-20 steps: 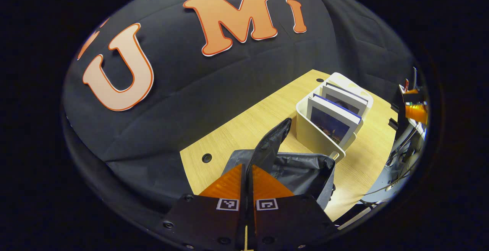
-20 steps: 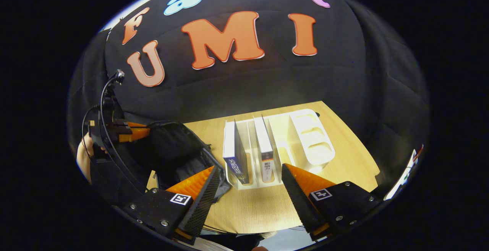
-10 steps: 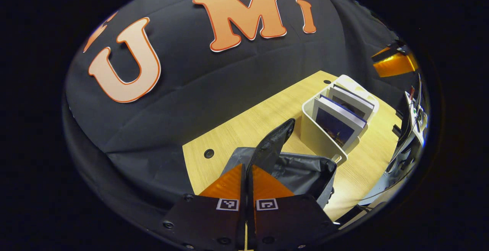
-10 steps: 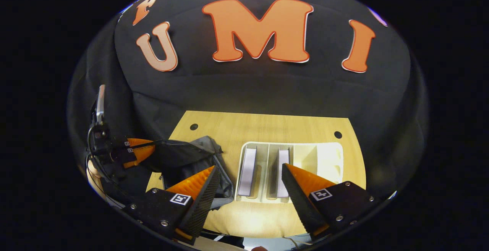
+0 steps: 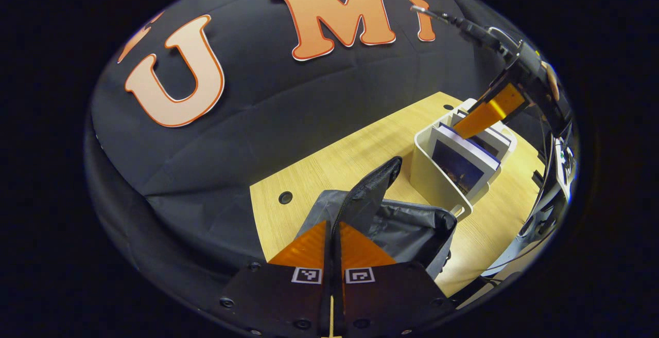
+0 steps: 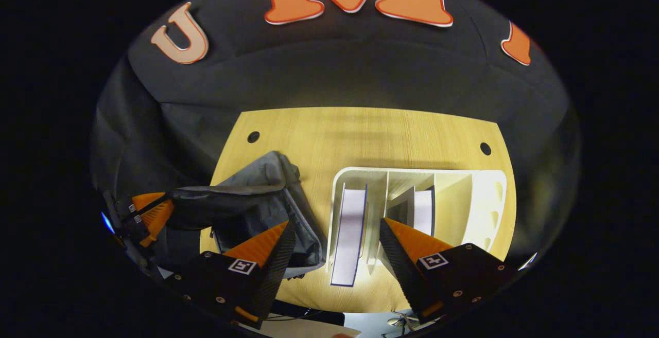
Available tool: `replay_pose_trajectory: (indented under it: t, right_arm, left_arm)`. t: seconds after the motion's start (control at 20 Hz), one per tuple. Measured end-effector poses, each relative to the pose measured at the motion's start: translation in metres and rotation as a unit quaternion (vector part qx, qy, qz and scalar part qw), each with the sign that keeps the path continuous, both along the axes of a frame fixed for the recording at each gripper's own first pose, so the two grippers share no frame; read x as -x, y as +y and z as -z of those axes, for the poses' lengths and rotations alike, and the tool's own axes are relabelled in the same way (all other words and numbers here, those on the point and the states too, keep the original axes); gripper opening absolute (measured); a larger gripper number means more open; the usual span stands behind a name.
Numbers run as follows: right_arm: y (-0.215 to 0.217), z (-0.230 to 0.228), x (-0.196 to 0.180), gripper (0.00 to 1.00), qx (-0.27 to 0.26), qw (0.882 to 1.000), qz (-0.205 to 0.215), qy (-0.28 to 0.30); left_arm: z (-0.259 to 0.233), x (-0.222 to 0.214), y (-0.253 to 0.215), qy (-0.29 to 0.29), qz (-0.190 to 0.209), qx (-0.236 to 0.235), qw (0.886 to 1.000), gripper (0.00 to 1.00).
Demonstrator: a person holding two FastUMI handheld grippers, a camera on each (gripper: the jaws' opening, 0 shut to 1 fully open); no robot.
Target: Open the schoolbag, grab two books from the bookshelf and put them into the schoolbag.
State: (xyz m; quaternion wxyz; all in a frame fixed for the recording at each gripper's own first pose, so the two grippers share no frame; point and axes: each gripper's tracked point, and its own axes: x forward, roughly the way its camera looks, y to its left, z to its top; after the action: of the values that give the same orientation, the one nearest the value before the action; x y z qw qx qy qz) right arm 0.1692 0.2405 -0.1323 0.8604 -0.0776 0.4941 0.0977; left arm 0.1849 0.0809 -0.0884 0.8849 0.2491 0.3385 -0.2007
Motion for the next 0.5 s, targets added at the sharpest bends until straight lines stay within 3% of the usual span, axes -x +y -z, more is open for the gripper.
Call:
replay_pose_trajectory:
  t: [0.2,0.25,0.3,0.5]
  right_arm:
    - [-0.007,0.038,-0.006,0.95,0.018,0.999,0.016,0.027]
    - [-0.008,0.044,-0.007,0.82,0.022,0.999,0.017,0.030]
    - [-0.009,0.050,-0.007,0.88,0.021,0.999,0.021,0.034]
    - [-0.016,0.066,-0.008,0.72,0.020,0.998,0.042,0.050]
  left_arm:
    - [0.003,0.001,-0.001,0.006,-0.003,0.002,1.000,0.03]
    - [0.002,0.001,-0.002,0.007,-0.002,0.001,1.000,0.02]
    - [0.002,0.001,-0.002,0.006,-0.002,0.001,1.000,0.02]
    - [0.005,0.001,-0.002,0.011,-0.002,0.001,1.000,0.02]
